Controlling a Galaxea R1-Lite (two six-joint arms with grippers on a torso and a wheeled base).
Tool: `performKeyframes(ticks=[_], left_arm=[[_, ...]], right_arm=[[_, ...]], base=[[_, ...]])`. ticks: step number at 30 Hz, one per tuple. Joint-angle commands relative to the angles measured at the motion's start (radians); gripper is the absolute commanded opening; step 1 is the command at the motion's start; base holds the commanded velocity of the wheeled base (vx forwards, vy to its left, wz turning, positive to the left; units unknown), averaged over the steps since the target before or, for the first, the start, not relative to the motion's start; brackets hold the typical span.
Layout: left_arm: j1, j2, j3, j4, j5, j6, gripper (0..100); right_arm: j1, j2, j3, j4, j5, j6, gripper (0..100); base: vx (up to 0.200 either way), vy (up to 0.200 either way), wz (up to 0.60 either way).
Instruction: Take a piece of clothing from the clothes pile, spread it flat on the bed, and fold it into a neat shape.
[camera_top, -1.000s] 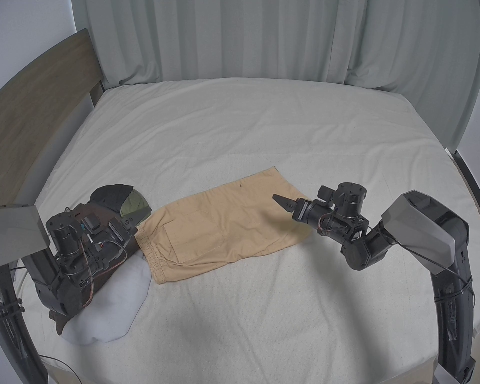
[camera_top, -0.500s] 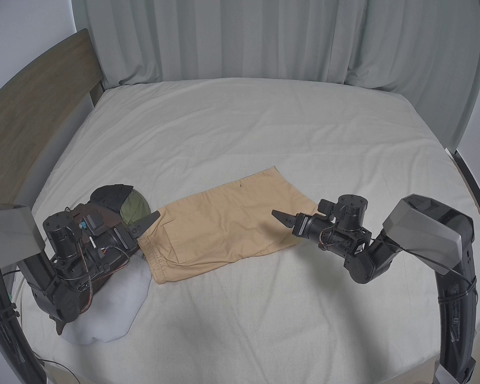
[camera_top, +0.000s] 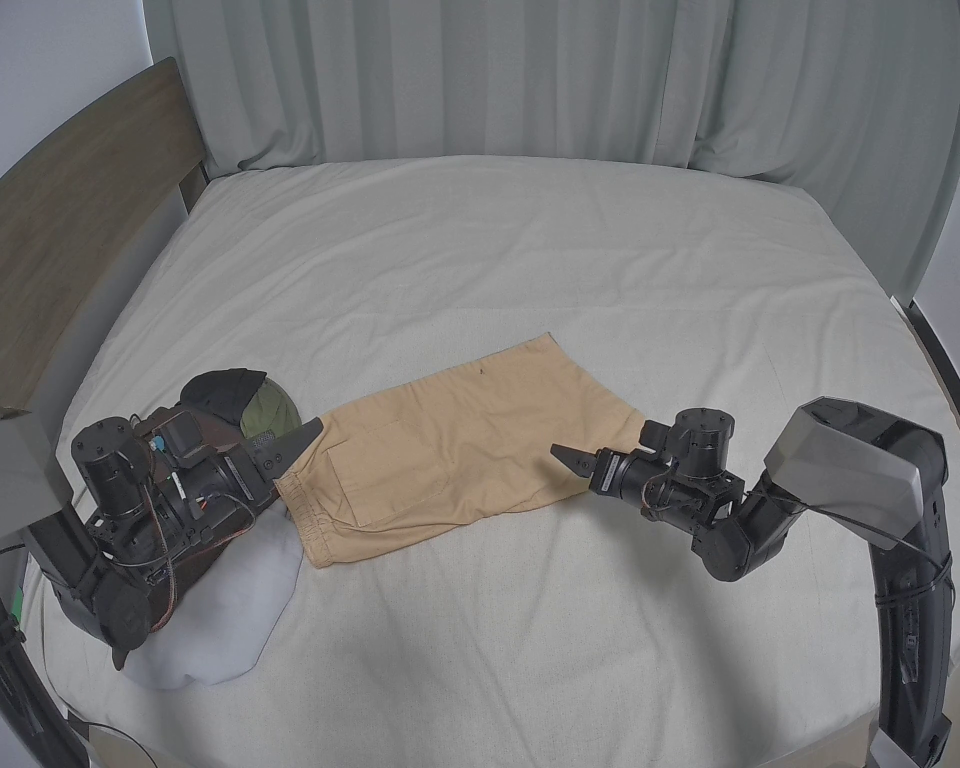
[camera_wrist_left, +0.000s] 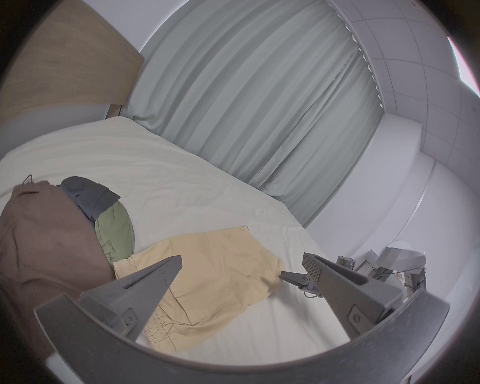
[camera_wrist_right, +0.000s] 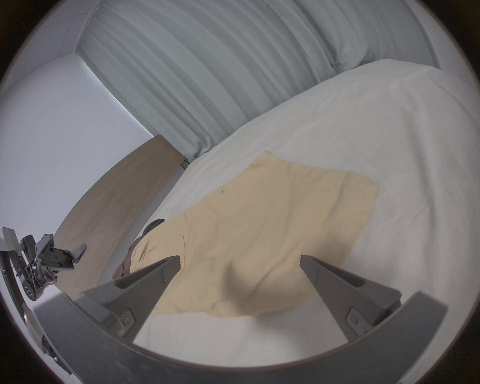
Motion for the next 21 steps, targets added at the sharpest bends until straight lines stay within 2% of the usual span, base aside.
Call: performKeyframes(ticks=[1,5,19,21], left_arm=[[-0.001,-0.009,0.005,0.000,-0.002,0.015,100],[-0.012,-0.008,0.013,0.000,-0.002,0.041,100],[-0.009,0.000,0.011,0.002,-0.002,0.041,100],[-0.009,0.000,0.013,0.000,0.000,0.043,100]], right_arm=[[-0.003,0.011,0.020,0.004,0.001,0.000,100],[-0.009,0.014,0.033,0.010,-0.022,0.000,100],[-0.004,0.066,0.020,0.025,-0.042,0.009,100],[0.005,0.085,-0.007,0.027,-0.068,0.023,100]], base=[[0.000,0.000,0.00],[0.000,0.000,0.00],[0.000,0.000,0.00],[0.000,0.000,0.00]])
